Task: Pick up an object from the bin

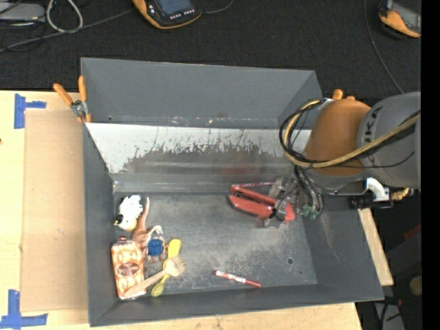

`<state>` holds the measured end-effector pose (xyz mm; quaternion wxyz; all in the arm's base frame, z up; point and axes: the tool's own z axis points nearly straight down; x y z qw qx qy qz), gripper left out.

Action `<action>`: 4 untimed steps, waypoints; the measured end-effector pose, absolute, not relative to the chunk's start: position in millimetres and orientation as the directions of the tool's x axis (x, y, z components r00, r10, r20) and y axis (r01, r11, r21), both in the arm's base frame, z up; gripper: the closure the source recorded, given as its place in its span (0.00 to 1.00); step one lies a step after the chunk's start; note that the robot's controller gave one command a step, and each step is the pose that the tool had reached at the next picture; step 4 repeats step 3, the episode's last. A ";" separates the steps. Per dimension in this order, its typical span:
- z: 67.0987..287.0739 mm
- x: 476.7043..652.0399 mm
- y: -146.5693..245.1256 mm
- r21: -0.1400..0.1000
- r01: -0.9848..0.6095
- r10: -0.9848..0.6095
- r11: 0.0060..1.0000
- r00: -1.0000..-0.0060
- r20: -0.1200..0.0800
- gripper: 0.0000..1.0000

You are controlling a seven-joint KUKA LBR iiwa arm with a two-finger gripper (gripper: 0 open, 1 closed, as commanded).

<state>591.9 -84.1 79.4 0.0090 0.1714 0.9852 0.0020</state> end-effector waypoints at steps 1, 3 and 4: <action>190.9 587.0 -89.5 0.007 0.365 0.365 0.931 -0.931 -0.015 1.00; 260.5 589.7 -75.1 0.006 0.357 0.357 0.934 -0.934 -0.011 1.00; 260.5 589.7 -75.1 0.006 0.357 0.357 0.934 -0.934 -0.011 1.00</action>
Offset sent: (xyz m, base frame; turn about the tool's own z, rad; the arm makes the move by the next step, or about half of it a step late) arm 0.0000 0.0000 0.0000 0.0000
